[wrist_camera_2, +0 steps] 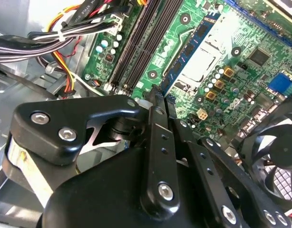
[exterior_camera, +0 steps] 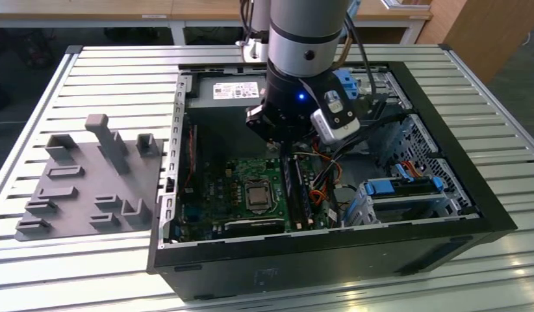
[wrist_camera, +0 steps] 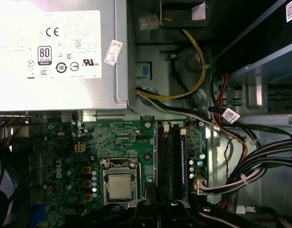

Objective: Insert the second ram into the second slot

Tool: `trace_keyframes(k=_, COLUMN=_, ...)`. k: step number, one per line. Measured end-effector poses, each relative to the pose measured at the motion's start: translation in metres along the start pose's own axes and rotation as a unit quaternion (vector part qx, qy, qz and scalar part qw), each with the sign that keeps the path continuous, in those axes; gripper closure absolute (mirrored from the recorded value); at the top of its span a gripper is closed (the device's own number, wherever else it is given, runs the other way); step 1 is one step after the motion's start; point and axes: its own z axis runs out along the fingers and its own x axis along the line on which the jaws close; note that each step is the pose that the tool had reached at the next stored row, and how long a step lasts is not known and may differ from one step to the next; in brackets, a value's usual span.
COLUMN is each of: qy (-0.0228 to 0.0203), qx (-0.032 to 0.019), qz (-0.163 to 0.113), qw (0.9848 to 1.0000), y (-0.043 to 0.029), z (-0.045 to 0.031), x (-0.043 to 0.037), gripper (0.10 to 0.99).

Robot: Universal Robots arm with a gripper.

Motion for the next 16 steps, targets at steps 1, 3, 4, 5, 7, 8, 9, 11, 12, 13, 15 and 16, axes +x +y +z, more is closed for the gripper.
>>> trace_keyframes(k=1, qy=0.0004, qx=0.0014, qz=0.0, qw=1.0, y=0.0, z=0.001, x=0.0, gripper=0.949)
trace_keyframes(k=3, qy=0.0005, qx=0.0017, qz=0.0, qw=1.0, y=-0.0001, z=0.0024, x=0.0001, gripper=0.949)
trace_keyframes(k=4, qy=0.0005, qx=0.0019, qz=0.0, qw=1.0, y=-0.0003, z=0.0026, x=0.0001, gripper=0.949)
trace_keyframes(k=5, qy=0.0005, qx=0.0023, qz=0.0, qw=1.0, y=-0.0004, z=0.0027, x=0.0001, gripper=0.949)
trace_keyframes(k=7, qy=0.0005, qx=0.0032, qz=0.0, qw=1.0, y=-0.0009, z=0.0032, x=0.0001, gripper=0.949)
trace_keyframes(k=8, qy=0.0005, qx=0.0032, qz=0.0, qw=1.0, y=-0.0011, z=0.0035, x=0.0001, gripper=0.949)
trace_keyframes(k=9, qy=0.0007, qx=0.0032, qz=0.0, qw=1.0, y=-0.0014, z=0.0037, x=0.0001, gripper=0.949)
trace_keyframes(k=11, qy=0.0014, qx=0.0034, qz=0.0, qw=1.0, y=-0.0014, z=0.0042, x=0.0, gripper=0.949)
trace_keyframes(k=12, qy=0.0016, qx=0.0033, qz=0.0, qw=1.0, y=-0.0017, z=0.0045, x=0.0, gripper=0.949)
trace_keyframes(k=13, qy=0.002, qx=0.0033, qz=0.0, qw=1.0, y=-0.0019, z=0.0049, x=-0.0003, gripper=0.949)
trace_keyframes(k=15, qy=0.0027, qx=0.0035, qz=0.0, qw=1.0, y=-0.0024, z=0.0059, x=-0.0005, gripper=0.949)
trace_keyframes(k=16, qy=0.0027, qx=0.0035, qz=0.0, qw=1.0, y=-0.0031, z=0.0064, x=-0.0005, gripper=0.949)
